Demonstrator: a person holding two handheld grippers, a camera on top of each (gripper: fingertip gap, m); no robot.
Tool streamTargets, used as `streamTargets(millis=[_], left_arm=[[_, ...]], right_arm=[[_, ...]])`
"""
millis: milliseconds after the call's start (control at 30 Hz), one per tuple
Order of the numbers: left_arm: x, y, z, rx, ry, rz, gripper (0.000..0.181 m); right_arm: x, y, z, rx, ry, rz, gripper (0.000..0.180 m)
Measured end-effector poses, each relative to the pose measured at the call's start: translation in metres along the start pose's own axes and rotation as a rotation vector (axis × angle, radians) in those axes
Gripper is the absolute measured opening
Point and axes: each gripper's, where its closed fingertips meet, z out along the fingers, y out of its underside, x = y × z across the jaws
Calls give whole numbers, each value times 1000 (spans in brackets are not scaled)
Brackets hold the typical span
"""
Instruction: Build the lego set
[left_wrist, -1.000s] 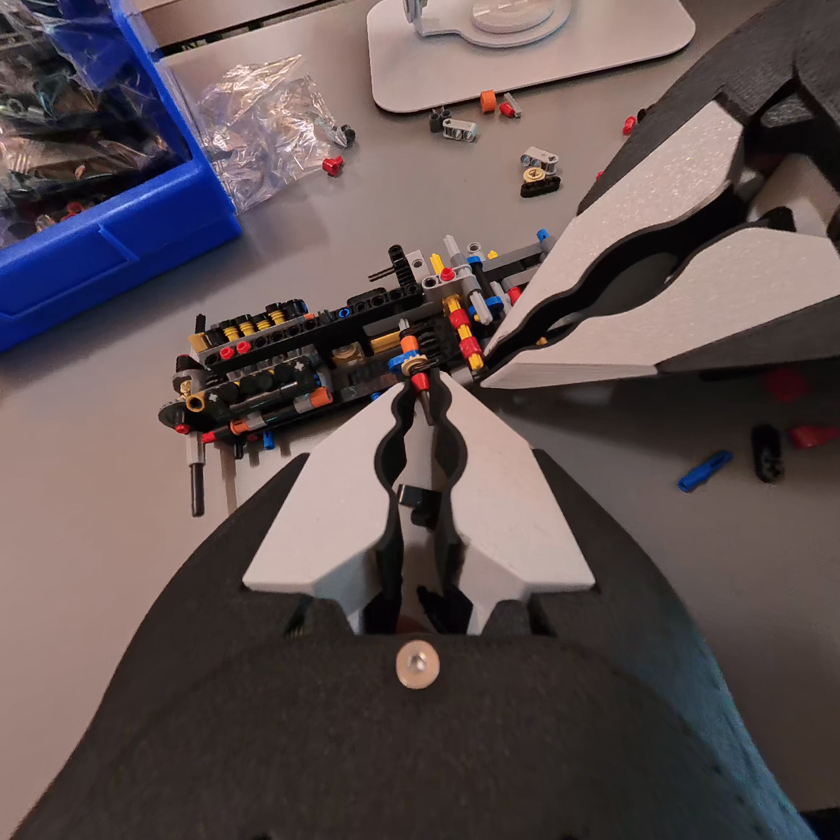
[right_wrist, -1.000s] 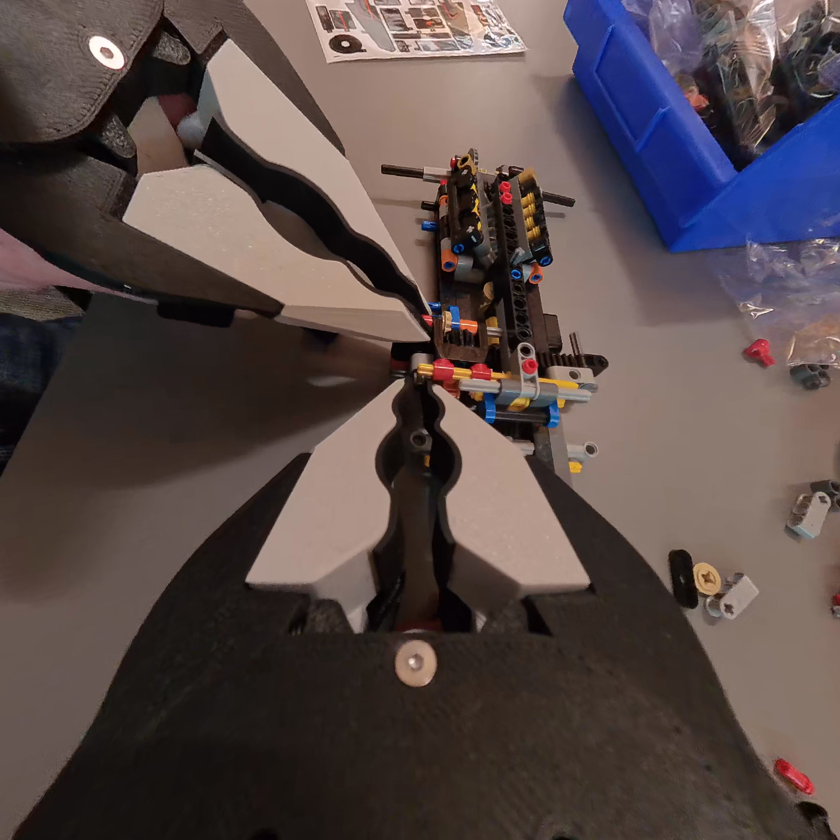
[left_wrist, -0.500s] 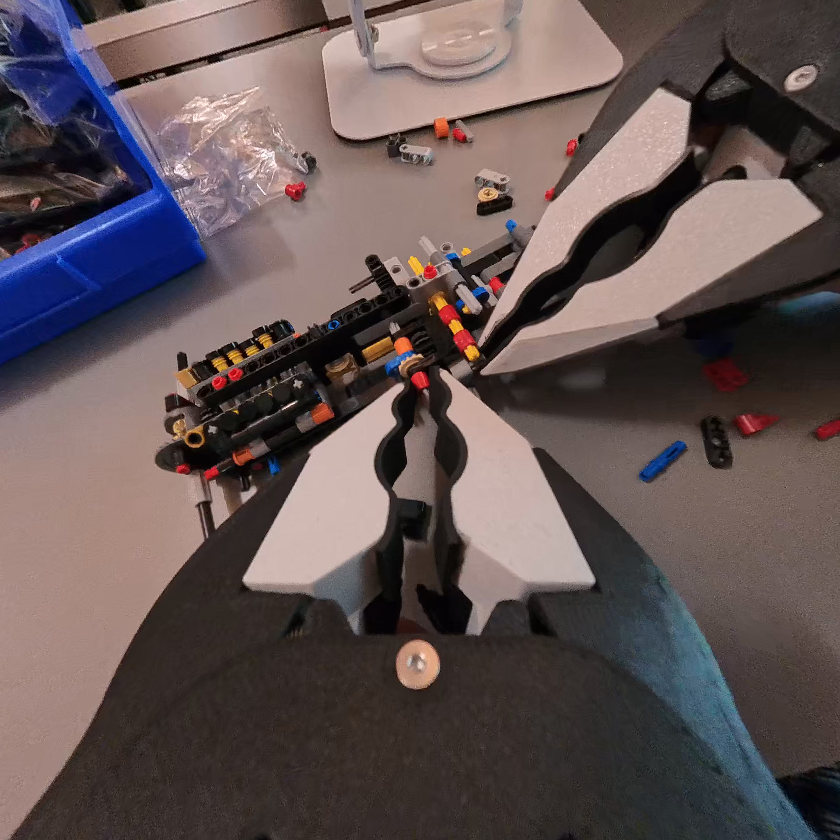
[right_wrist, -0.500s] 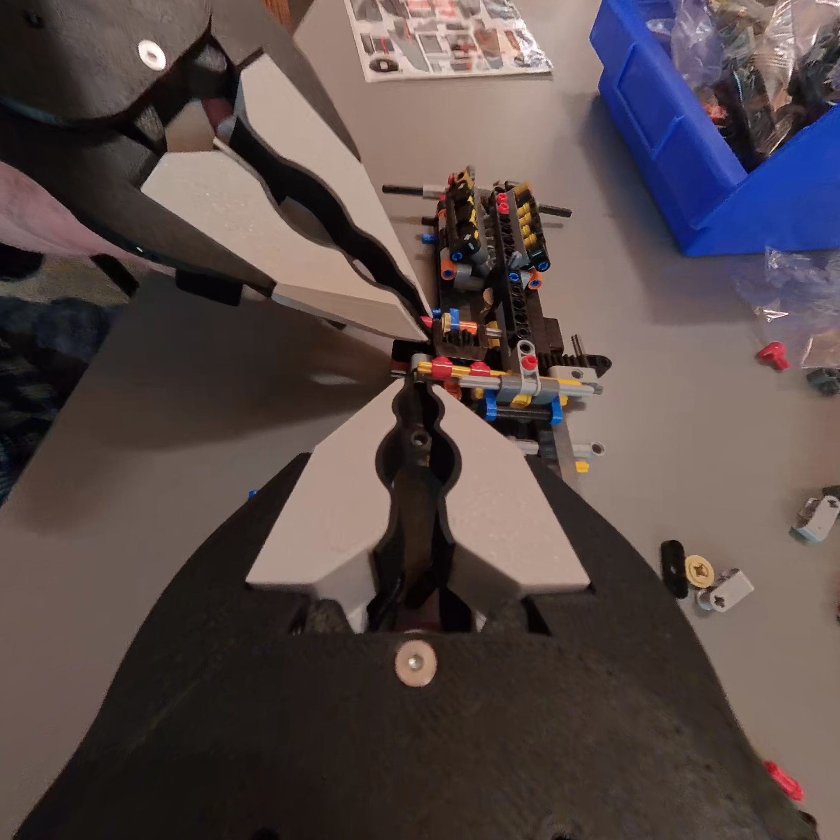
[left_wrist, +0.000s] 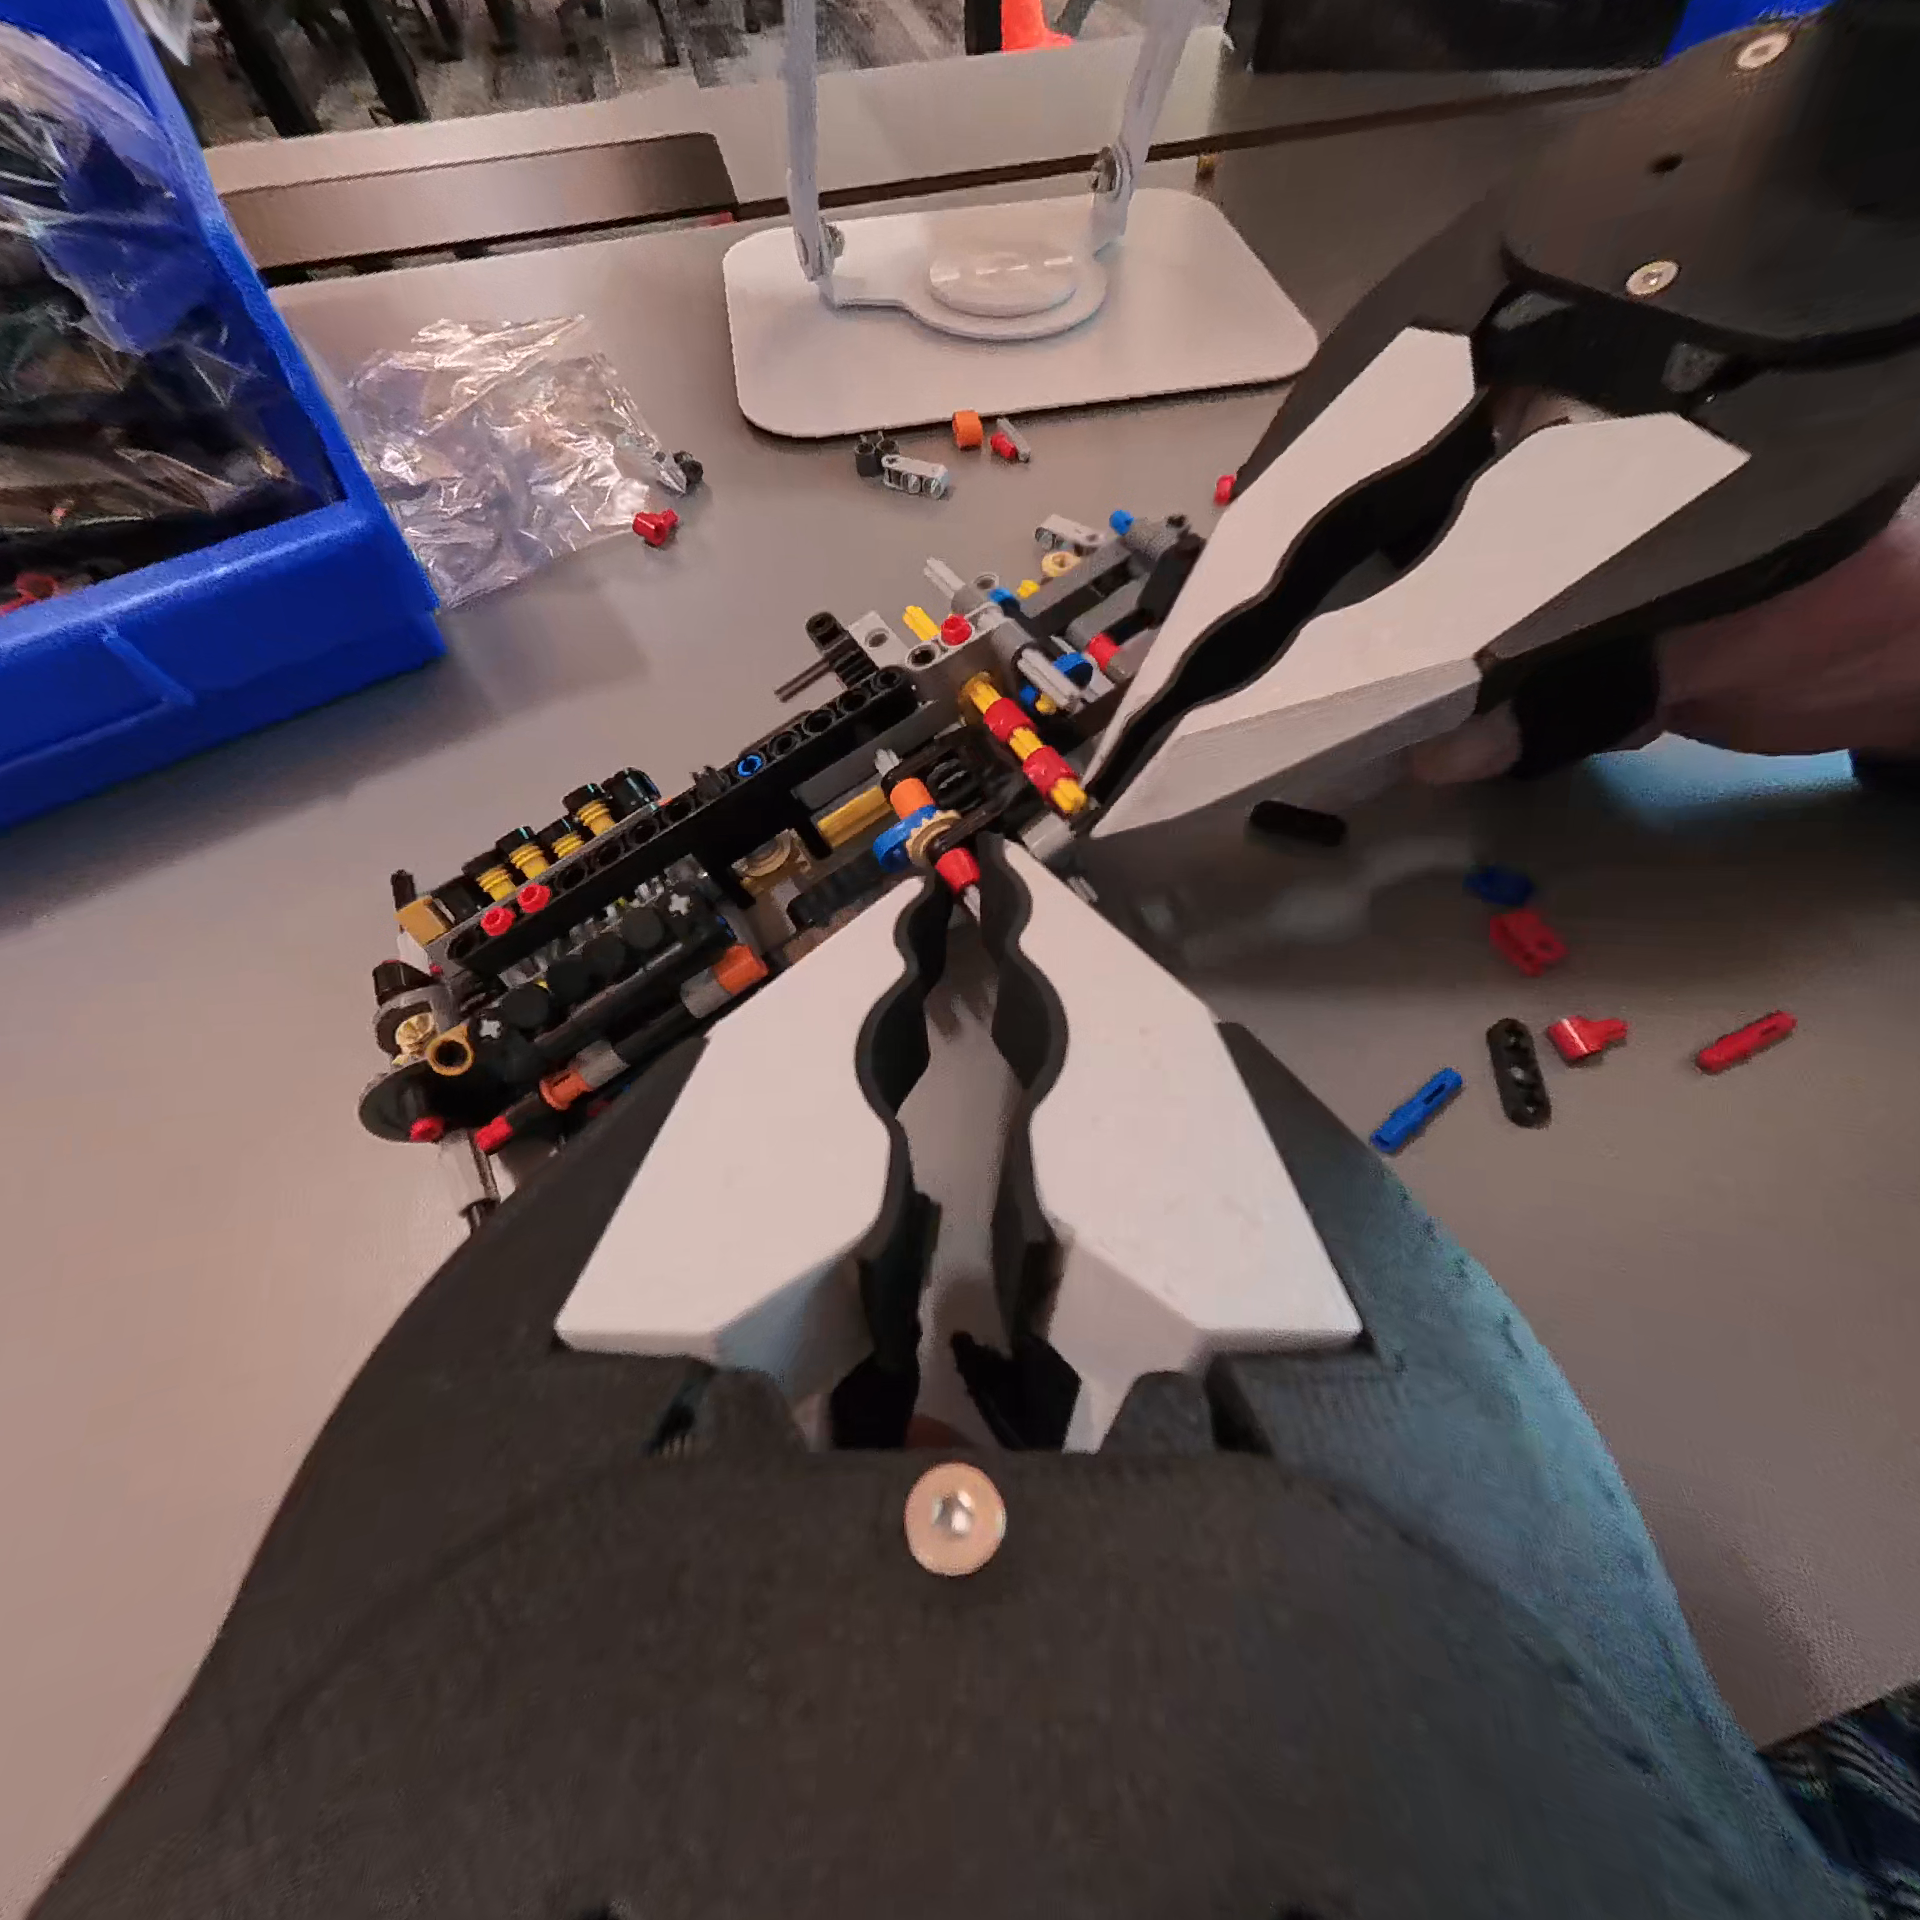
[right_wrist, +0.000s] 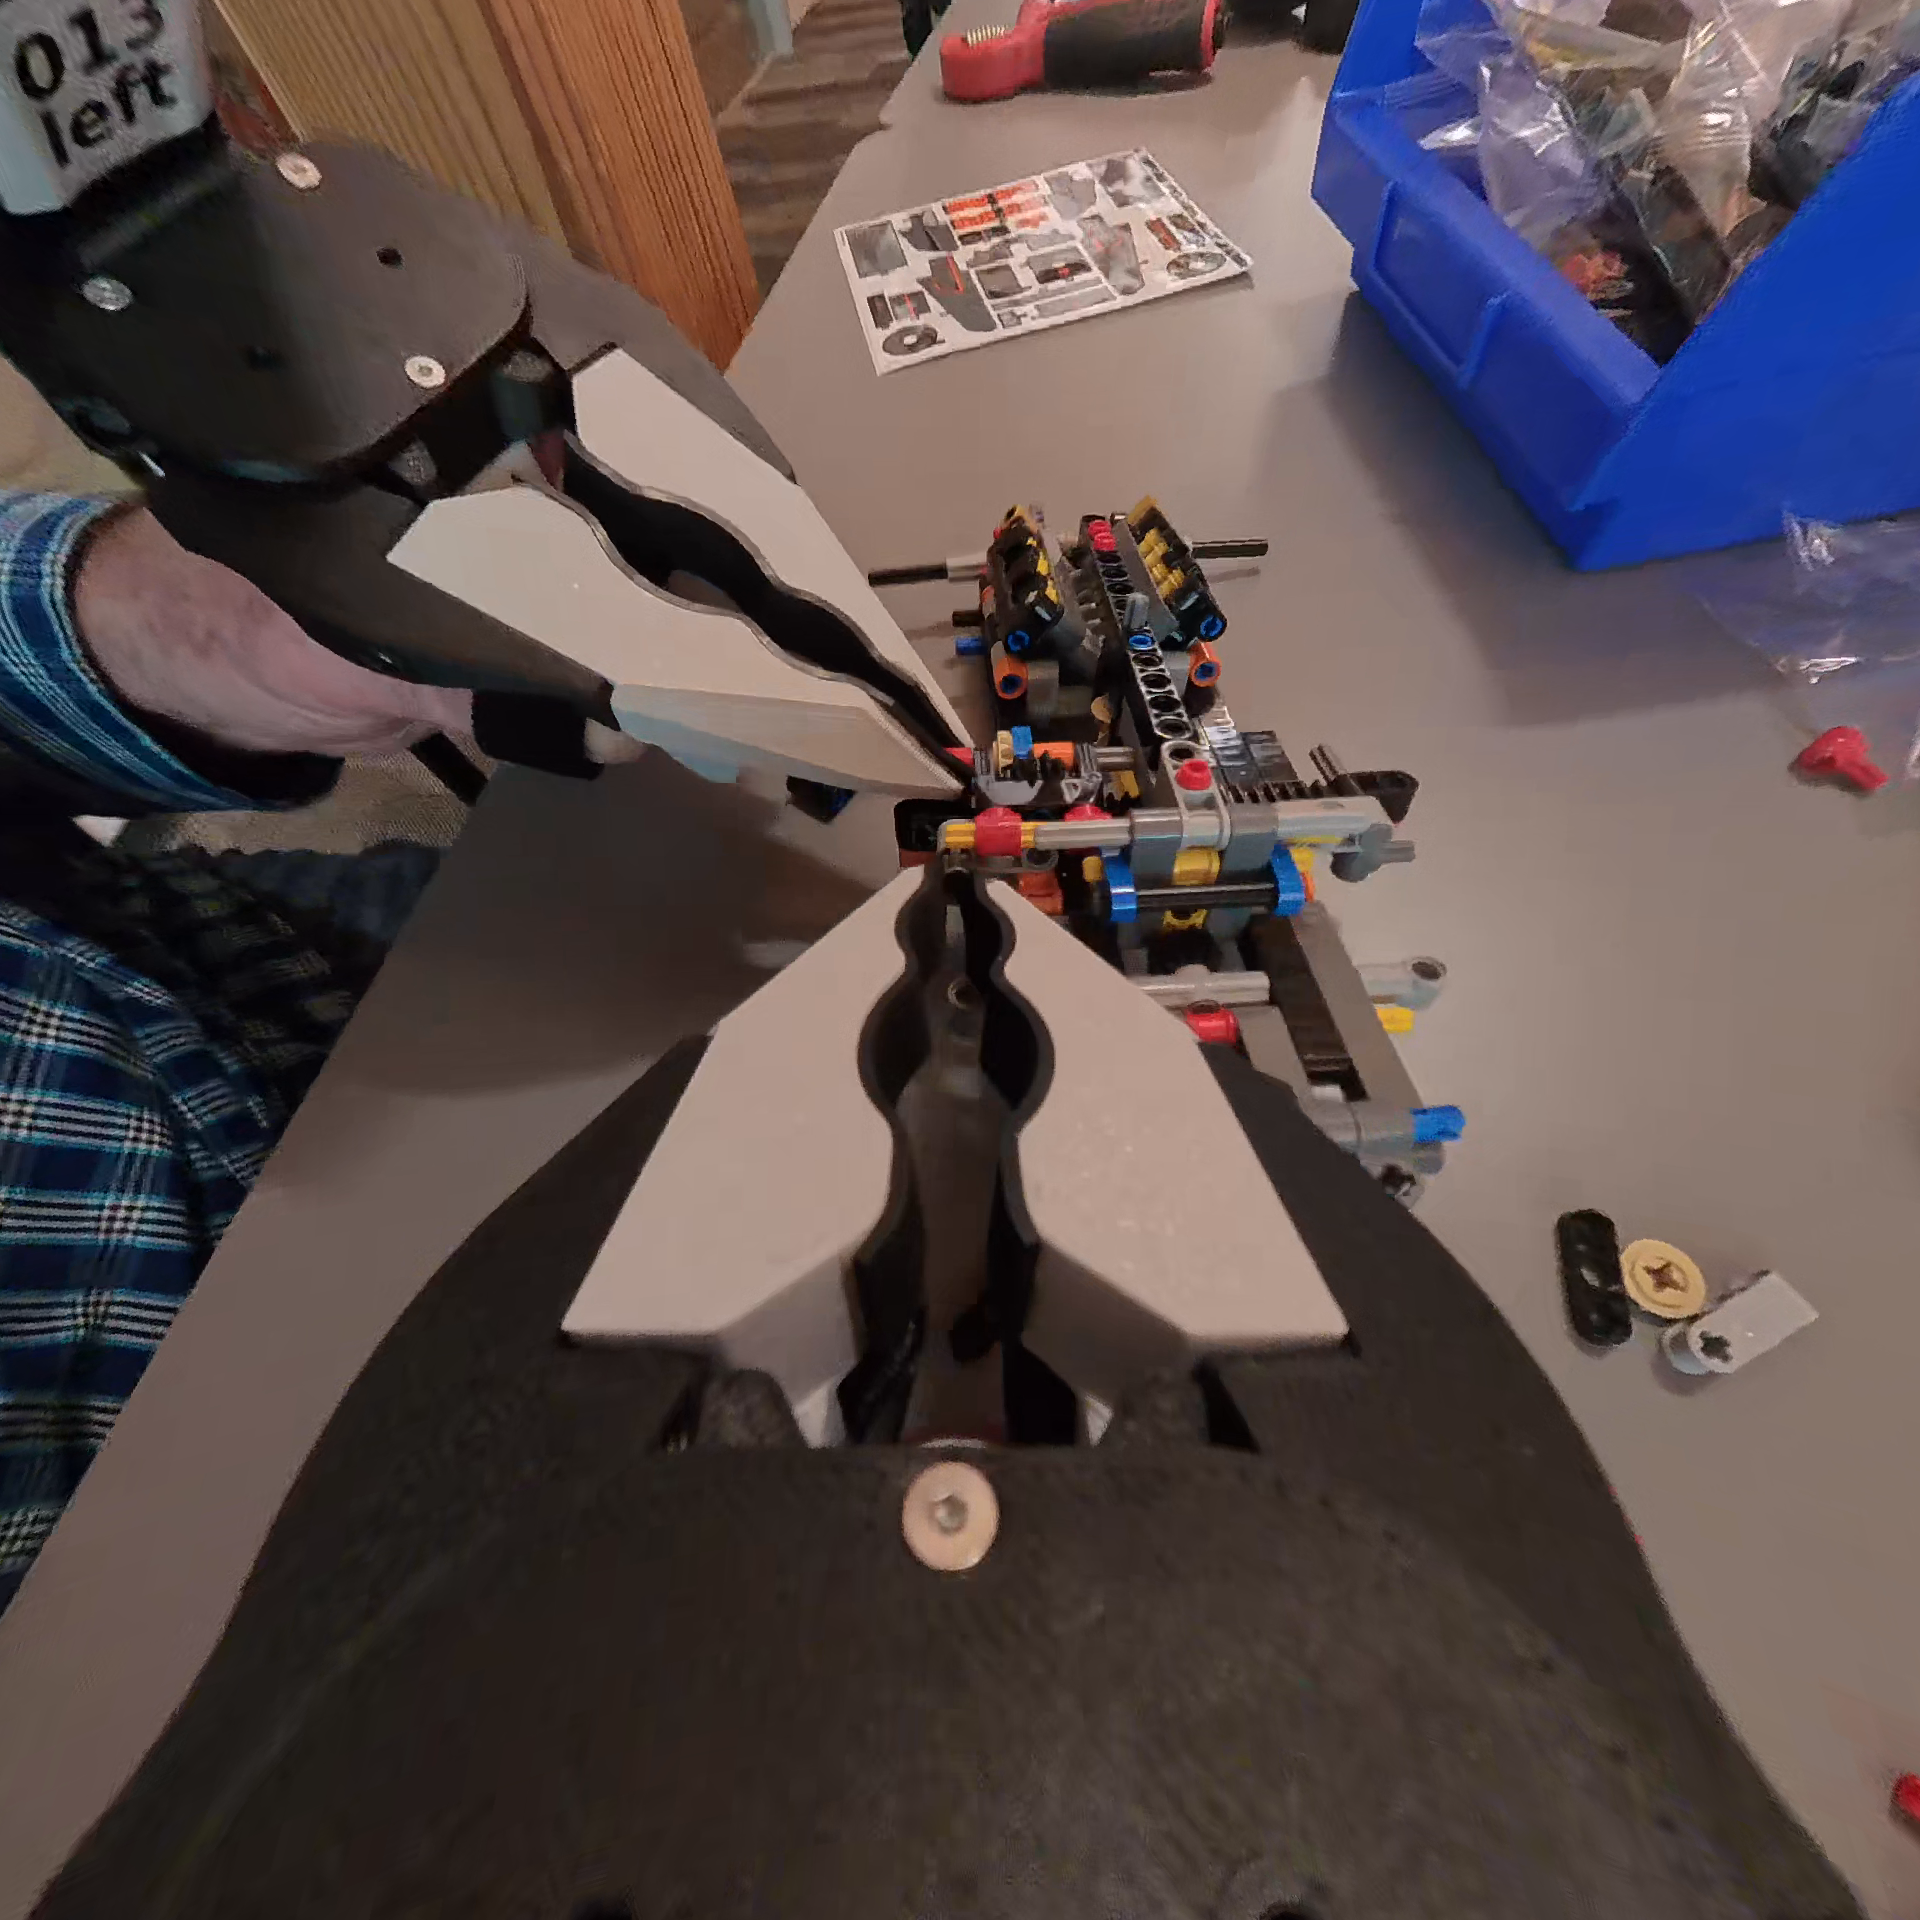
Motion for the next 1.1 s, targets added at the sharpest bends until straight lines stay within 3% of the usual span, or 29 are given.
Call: streamTargets(millis=[33,400,633,967,1100], left_arm=[[0,-1,0,8,-2,-2,5],[1,-16,-4,100,14,-23,4],[4,-17,-5,111,45,-37,3],[2,-11,-2,66,17,-45,3],[0,-8,-4,27,4,-31,5]], right_arm=[[0,-1,-1,10,-2,9,1],[2,-15,-10,117,-57,141,1],[3,-13,-13,117,-42,121,0],[5,-7,-7,-4,211,-251,1],[2,-7,-3,-14,226,-282,1]])
